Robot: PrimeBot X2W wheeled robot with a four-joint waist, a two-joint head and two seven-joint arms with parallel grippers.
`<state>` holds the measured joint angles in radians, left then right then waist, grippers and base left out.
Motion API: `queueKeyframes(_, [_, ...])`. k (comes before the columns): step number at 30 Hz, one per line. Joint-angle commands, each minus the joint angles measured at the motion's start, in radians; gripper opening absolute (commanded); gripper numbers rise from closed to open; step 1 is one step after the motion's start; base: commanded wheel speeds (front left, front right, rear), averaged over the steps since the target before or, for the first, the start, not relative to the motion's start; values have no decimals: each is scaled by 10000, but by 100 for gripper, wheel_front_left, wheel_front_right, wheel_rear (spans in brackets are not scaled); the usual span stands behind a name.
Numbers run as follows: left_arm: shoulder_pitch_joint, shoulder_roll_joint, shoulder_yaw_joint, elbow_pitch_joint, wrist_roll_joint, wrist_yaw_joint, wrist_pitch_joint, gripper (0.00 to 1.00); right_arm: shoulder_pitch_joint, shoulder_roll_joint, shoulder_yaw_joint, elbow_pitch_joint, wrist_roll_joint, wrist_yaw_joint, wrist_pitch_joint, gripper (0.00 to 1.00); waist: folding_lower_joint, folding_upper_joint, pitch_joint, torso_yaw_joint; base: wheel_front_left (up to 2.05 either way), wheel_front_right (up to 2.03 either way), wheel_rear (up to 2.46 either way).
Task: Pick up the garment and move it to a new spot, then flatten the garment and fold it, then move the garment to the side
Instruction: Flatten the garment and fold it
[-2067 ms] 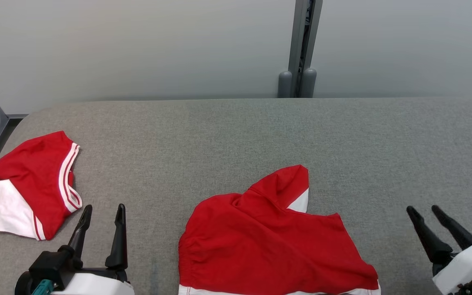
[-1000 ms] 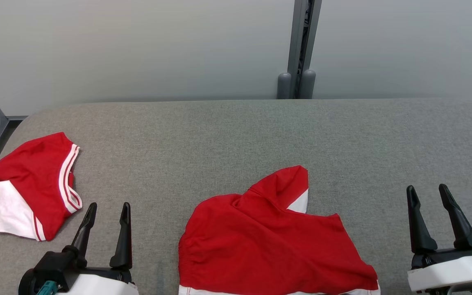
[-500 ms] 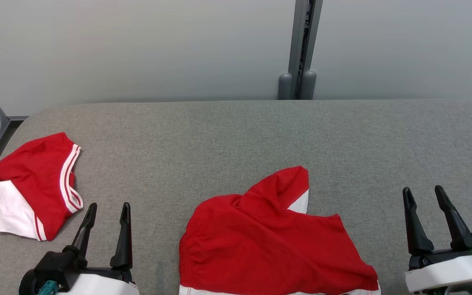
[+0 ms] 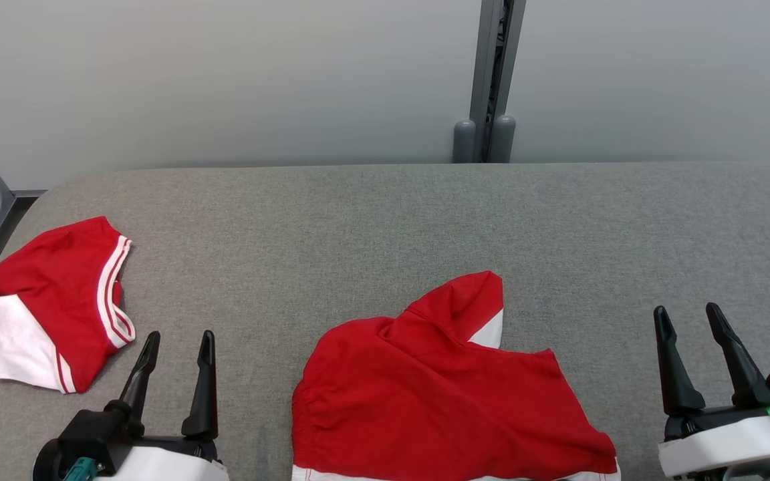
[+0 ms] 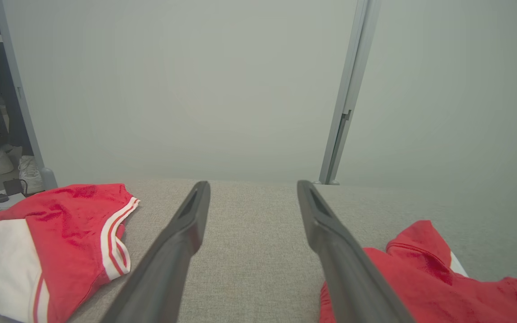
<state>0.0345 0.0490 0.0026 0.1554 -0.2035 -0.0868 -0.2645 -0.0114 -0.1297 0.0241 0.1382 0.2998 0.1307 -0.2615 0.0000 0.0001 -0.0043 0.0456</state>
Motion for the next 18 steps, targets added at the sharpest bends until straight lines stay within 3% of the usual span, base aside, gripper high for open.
queueKeyframes(1, [-133, 31, 8, 2, -14, 54, -9, 100, -74, -71, 4, 7, -27, 3, -41, 100, 0, -1, 2, 0, 0, 0, 0])
queueKeyframes(7, [-36, 41, -121, 81, 33, -73, -9, 100, -47, -359, 392, 146, 385, 3, -43, 100, 0, -1, -11, -20, 0, 0, 0])
queueKeyframes(13, [207, 400, -648, 536, -258, -311, 660, 100, 77, -1715, 1372, 623, 1553, 3, -24, 100, 0, -1, -74, -69, 0, 0, 0])
queueKeyframes(18, [490, 677, -1180, 502, -685, -406, 1687, 100, 205, -2775, 2504, 675, 2766, 3, 723, 100, 0, -1, -91, -107, 0, 0, 0])
